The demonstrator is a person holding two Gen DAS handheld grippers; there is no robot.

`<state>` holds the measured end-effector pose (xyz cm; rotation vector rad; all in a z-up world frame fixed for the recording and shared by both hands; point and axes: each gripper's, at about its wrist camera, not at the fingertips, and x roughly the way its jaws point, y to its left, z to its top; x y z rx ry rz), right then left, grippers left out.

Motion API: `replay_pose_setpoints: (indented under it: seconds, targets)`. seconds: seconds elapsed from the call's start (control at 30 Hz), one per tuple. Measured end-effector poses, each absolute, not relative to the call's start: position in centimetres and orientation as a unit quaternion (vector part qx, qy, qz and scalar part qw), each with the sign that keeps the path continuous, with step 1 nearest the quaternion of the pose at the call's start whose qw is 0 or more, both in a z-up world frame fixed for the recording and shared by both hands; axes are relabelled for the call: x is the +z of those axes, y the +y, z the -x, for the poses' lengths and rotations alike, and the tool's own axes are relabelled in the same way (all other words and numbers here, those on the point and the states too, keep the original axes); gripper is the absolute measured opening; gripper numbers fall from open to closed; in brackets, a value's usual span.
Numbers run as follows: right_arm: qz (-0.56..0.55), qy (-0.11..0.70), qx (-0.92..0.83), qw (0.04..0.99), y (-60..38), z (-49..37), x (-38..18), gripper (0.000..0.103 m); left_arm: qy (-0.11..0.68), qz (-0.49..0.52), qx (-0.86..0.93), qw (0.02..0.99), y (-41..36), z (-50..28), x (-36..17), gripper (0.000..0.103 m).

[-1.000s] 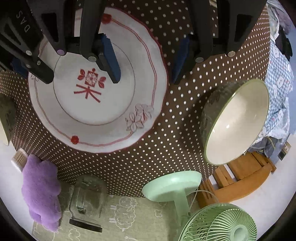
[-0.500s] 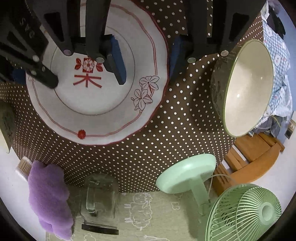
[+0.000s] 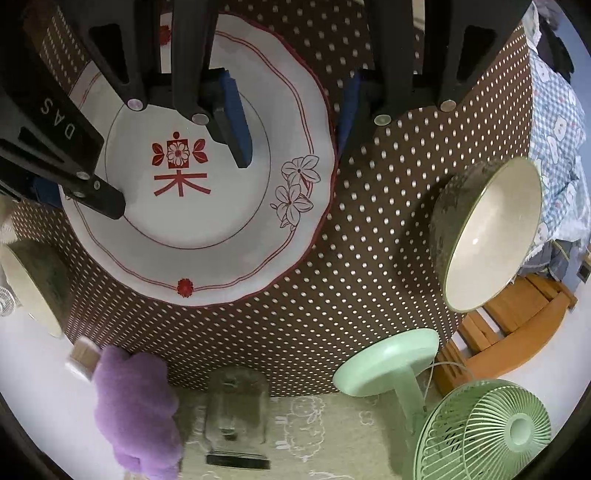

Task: Organize plates and bowls
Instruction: 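Lift the red-pattern plate with both grippers toward the yellow-flower plate stack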

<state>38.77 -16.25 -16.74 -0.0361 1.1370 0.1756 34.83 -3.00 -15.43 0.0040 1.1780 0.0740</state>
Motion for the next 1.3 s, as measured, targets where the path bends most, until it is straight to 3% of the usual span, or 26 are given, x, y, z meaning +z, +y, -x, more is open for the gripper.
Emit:
replay_pose_setpoints:
  seconds: [0.57,1.3]
  targets:
    - [0.001,0.545,0.014,0.838,-17.9,-31.8,-15.6,0.038,0.566,-0.028,-0.034,0.824,-4.3,-30.0,-14.9,0.045]
    - [-0.024,0.555,-0.006,0.831,-18.8,-31.6,-17.4,0.041,0.569,-0.034,-0.049,0.820,-5.5,-32.4,-16.2,0.043]
